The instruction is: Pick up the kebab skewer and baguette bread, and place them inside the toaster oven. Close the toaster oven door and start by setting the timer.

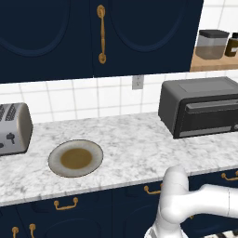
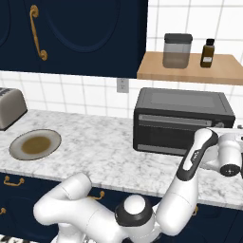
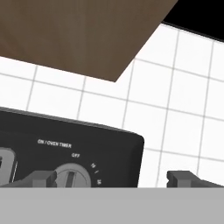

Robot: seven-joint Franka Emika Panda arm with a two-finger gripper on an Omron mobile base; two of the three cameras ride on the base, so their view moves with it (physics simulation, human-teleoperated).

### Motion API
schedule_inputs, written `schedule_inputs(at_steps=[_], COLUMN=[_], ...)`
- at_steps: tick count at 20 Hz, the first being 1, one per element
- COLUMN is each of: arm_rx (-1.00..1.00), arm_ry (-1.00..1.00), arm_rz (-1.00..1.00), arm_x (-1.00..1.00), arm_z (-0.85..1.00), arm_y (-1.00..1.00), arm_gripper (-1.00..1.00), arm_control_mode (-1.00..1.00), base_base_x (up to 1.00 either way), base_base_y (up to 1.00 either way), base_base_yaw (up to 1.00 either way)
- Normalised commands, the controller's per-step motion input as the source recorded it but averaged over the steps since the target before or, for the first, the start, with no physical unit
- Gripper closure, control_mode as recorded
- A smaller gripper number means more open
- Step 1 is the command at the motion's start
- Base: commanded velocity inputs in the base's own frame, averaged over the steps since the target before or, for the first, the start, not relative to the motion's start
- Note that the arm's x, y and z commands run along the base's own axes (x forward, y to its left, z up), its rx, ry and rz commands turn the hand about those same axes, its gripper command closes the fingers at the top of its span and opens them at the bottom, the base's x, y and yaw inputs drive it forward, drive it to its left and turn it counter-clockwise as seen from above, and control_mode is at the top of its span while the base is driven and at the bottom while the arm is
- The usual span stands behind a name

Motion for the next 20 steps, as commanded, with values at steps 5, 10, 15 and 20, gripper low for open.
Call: schedule_inputs(at_steps=[5,10,15,20], arm_rx=[0.00,0.00,0.00,0.00], arm_ry=[0.00,-0.03,-0.03,0.00], arm_rz=[-0.04,-0.06,-0.10,-0.09], arm_x=[0.14,0.02,0.08,0.39], arm_z=[-0.01,-0.04,-0.13,-0.25], arm_y=[0.00,0.00,0.02,0.14], arm_gripper=[-1.00,-1.00,1.00,1.00], arm_control_mode=[-1.00,-1.00,-1.00,-1.00], base_base_x=[0.00,0.00,0.00,0.00], base_base_y=[0.00,0.00,0.00,0.00], base_base_yaw=[0.00,0.00,0.00,0.00])
